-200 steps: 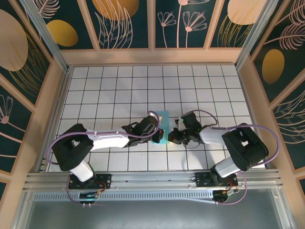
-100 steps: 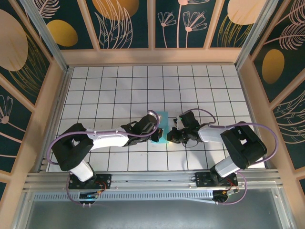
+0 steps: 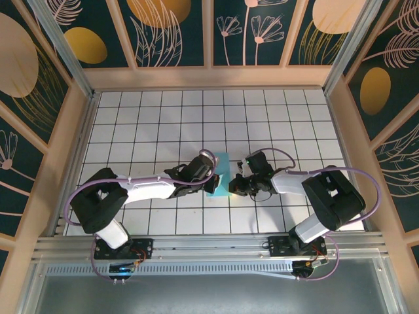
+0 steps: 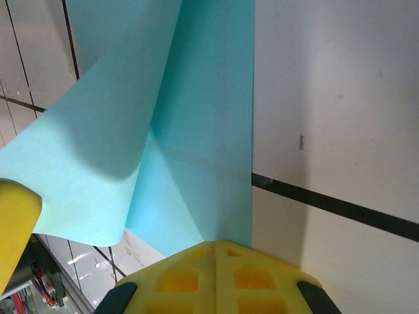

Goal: Fold a paper plane with a square sheet of paper (fold left side to right side)
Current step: Fold the triangle a second time at the center of the table.

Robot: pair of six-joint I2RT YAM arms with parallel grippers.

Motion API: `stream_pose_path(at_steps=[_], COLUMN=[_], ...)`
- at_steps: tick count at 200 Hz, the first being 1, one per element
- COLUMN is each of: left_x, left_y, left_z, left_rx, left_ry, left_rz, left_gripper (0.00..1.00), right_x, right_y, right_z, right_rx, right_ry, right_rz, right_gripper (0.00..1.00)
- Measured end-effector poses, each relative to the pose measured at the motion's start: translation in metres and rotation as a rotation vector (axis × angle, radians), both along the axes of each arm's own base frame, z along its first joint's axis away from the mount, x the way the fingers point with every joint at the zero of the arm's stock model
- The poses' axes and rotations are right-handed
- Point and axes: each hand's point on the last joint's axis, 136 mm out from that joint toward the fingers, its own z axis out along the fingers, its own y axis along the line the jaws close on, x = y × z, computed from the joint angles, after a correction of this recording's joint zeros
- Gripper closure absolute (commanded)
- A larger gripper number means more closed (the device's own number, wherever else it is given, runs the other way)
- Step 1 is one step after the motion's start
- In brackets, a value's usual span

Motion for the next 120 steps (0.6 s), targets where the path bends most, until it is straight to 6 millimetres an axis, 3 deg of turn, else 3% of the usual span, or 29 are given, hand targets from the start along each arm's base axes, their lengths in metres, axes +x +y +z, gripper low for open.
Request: stream_pose_path(at_steps=[120], left_x=[0.0085], left_y=[0.0096], left_z=[-0.0094], left_rx=[0.040], left_ry=[-0.007], left_rz=[0.013], left_gripper=[1.00], right_x=[0.0007], right_y=[0.0005], right_z=[-0.0004], right_rx=[-0.005], right_ry=[0.000], right_rz=[0.000], right_gripper=[1.00])
